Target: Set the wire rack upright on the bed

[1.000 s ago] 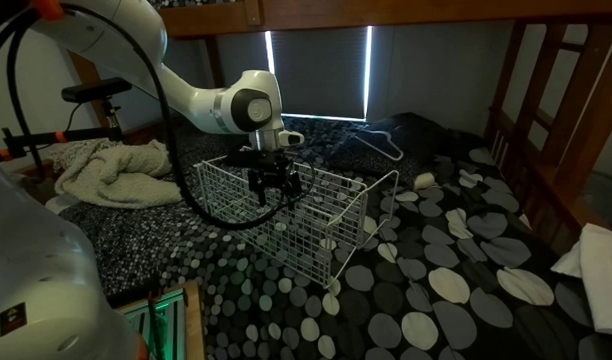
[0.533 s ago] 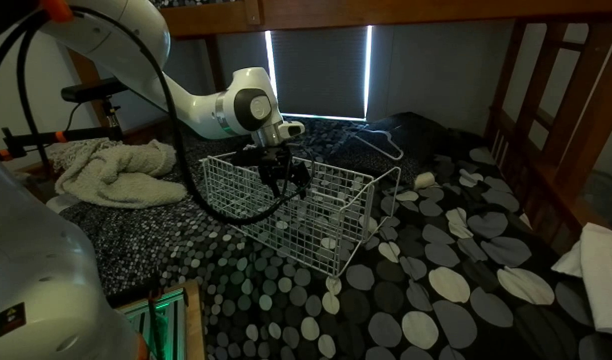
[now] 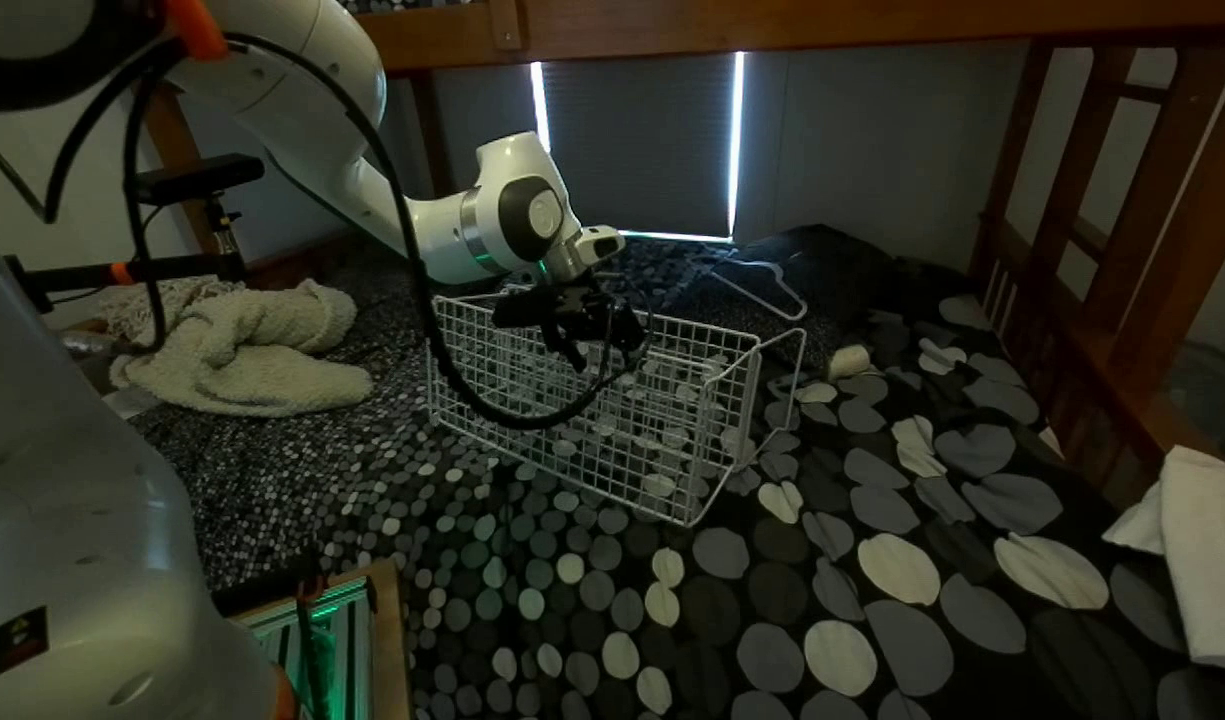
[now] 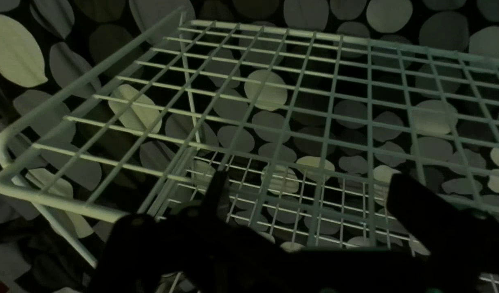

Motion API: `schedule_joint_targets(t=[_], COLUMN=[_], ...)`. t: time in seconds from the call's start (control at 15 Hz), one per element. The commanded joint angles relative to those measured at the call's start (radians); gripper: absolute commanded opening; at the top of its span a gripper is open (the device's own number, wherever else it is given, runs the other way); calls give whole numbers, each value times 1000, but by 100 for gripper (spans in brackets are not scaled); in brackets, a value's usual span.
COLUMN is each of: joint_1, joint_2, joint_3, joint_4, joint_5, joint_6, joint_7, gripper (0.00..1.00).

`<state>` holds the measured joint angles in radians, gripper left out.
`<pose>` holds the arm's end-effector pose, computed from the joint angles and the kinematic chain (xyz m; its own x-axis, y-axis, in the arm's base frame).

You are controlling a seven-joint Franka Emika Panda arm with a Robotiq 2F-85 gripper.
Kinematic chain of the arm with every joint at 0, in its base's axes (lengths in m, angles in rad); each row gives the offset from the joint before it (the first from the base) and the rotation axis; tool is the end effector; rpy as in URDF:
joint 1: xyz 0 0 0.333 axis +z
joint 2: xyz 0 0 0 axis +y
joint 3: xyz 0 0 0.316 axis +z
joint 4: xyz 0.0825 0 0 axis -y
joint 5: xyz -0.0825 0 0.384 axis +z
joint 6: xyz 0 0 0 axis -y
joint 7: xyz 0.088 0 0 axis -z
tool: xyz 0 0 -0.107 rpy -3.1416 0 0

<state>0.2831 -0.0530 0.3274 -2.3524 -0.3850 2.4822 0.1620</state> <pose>0.4192 0.2956 0.3679 0.7138 0.6777 0.1768 0.6269 -0.7308 0.2703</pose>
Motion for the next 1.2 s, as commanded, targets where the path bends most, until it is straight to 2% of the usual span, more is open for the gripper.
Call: schedule_joint_targets(t=[0.0, 0.13, 0.27, 0.33, 0.67, 0.8, 0.87, 1.0, 1.13], joint_1=[3, 6, 8, 10, 22, 25, 28, 35, 40], joint_2=[119, 133, 152, 162, 211, 235, 246, 263, 269], joint_3=[-5, -6, -9, -10, -15, -19, -21, -24, -26], joint_4=[94, 120, 152, 167, 239, 259, 270, 298, 322], joint_5=[-41, -66, -101, -110, -138, -134, -134, -127, -124], joint_6=[130, 144, 153, 159, 181, 189, 189, 175, 153], joint_7=[-36, -45, -41, -41, -49, -52, -54, -63, -58], gripper=[94, 100, 91, 99, 100, 75, 74, 64, 62])
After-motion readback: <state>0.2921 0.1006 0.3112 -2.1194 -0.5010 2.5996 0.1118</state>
